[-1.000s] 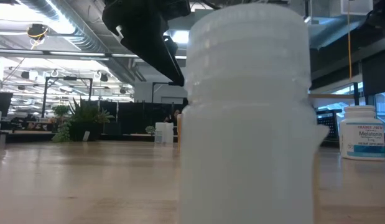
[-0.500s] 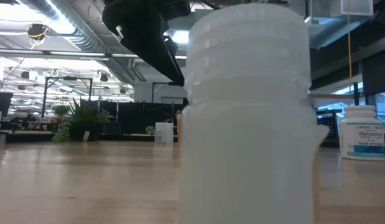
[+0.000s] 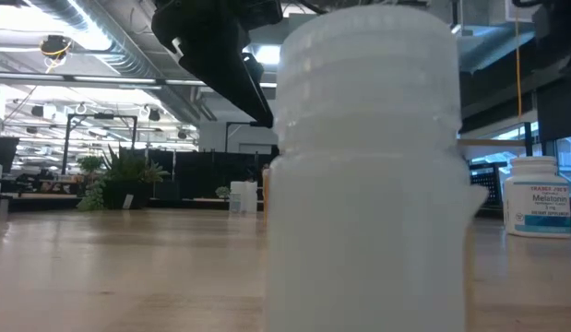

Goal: Pick and place medicine bottles onto shelf by color
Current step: Put the right orange pill bottle on the shelf

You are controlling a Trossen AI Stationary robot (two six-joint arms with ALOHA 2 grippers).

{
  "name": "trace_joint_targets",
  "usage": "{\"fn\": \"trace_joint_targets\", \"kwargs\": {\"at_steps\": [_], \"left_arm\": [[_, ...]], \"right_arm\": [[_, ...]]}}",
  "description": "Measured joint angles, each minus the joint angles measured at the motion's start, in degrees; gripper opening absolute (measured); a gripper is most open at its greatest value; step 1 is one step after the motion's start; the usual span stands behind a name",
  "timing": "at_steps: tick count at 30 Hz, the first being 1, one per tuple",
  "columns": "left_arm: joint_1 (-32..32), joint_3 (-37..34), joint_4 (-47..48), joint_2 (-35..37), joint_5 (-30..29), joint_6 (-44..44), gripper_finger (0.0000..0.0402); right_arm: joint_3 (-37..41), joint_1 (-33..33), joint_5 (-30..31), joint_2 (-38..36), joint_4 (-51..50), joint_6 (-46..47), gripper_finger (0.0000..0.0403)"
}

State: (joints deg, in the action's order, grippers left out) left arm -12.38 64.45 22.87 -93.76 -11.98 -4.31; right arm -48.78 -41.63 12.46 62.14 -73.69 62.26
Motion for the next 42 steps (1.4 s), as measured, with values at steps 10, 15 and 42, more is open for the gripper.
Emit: {"fn": "trace_joint_targets", "kwargs": {"at_steps": [10,15,42], "left_arm": [[0.0,0.0,0.0,0.0,0.0,0.0,0.0327],[0.0,0.0,0.0,0.0,-0.5,0.0,0.0327],[0.0,0.0,0.0,0.0,-0.6,0.0,0.0327]], "right_arm": [[6.0,0.0,-0.3,-0.1,3.9,-2.5,0.0323],[8.1,0.0,-0.1,-0.1,6.6,-2.6,0.0323],[13.0,0.0,1.1,0.0,12.2,1.8,0.0323]]}}
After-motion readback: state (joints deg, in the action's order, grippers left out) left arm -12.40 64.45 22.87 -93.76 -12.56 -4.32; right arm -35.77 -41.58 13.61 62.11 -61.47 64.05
